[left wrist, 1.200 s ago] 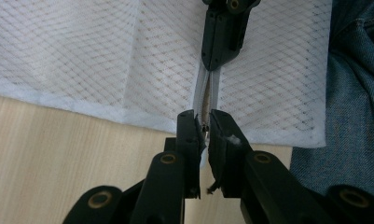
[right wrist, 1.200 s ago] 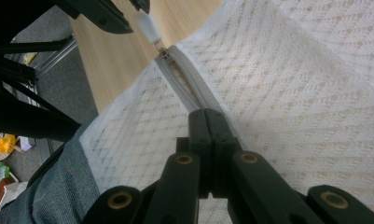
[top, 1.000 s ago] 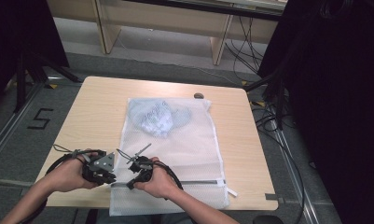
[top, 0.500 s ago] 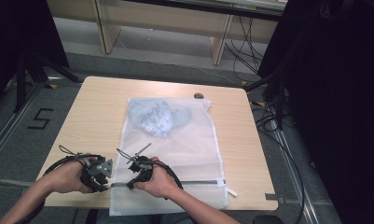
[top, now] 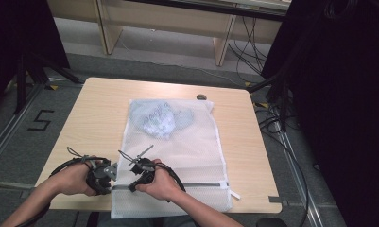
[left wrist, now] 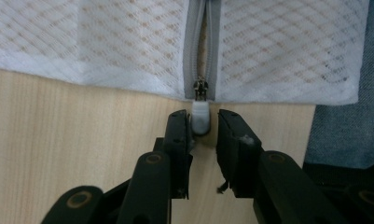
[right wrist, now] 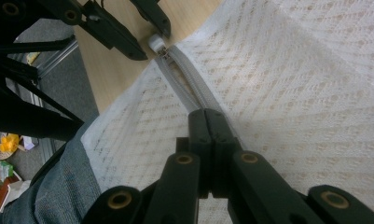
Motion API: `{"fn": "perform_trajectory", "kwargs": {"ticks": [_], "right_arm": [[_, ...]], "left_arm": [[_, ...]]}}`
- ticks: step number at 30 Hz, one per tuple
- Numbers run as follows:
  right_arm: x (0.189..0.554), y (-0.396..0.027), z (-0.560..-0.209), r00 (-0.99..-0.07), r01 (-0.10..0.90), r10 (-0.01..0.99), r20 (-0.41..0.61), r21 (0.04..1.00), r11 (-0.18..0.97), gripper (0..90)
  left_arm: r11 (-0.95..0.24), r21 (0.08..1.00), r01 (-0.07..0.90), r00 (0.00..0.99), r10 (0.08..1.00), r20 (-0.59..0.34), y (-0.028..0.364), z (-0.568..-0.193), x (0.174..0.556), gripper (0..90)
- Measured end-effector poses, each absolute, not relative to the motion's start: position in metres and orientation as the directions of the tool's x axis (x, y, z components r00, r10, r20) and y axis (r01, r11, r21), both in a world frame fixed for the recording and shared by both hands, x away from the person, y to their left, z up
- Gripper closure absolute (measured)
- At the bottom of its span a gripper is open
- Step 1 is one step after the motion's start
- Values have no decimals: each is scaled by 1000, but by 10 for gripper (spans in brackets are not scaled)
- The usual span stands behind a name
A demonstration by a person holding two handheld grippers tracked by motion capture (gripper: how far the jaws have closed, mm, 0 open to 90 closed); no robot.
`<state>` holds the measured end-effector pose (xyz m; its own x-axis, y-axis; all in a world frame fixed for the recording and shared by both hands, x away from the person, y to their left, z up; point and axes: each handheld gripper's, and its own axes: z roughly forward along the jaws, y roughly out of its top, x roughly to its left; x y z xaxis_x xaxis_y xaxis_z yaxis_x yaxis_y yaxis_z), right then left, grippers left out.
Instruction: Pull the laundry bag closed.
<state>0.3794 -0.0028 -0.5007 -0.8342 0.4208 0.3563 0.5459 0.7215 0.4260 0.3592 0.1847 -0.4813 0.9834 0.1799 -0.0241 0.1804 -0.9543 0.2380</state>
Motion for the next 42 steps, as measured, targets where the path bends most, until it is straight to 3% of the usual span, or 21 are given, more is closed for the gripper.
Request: {"fn": "perform_trajectory", "kwargs": {"ticks": [7,26,29,34,42], "right_arm": [[380,-3,-501,-831,549,411,375,436,713,900],[381,-3,-503,-830,550,407,381,442,708,900],[380,-3,-502,-819,565,419,391,429,704,900],[381,-4,-503,-828,553,408,384,440,707,900],[381,-3,-503,-829,552,408,383,440,708,900]], "left_arm": [[-952,246,184,982,186,-16,184,-481,359,797],[-928,318,195,979,202,-10,188,-468,359,837],[-936,297,187,981,193,-8,186,-470,359,822],[-944,266,193,980,200,-2,187,-473,358,698],[-954,242,176,984,177,-17,182,-480,359,682]]}}
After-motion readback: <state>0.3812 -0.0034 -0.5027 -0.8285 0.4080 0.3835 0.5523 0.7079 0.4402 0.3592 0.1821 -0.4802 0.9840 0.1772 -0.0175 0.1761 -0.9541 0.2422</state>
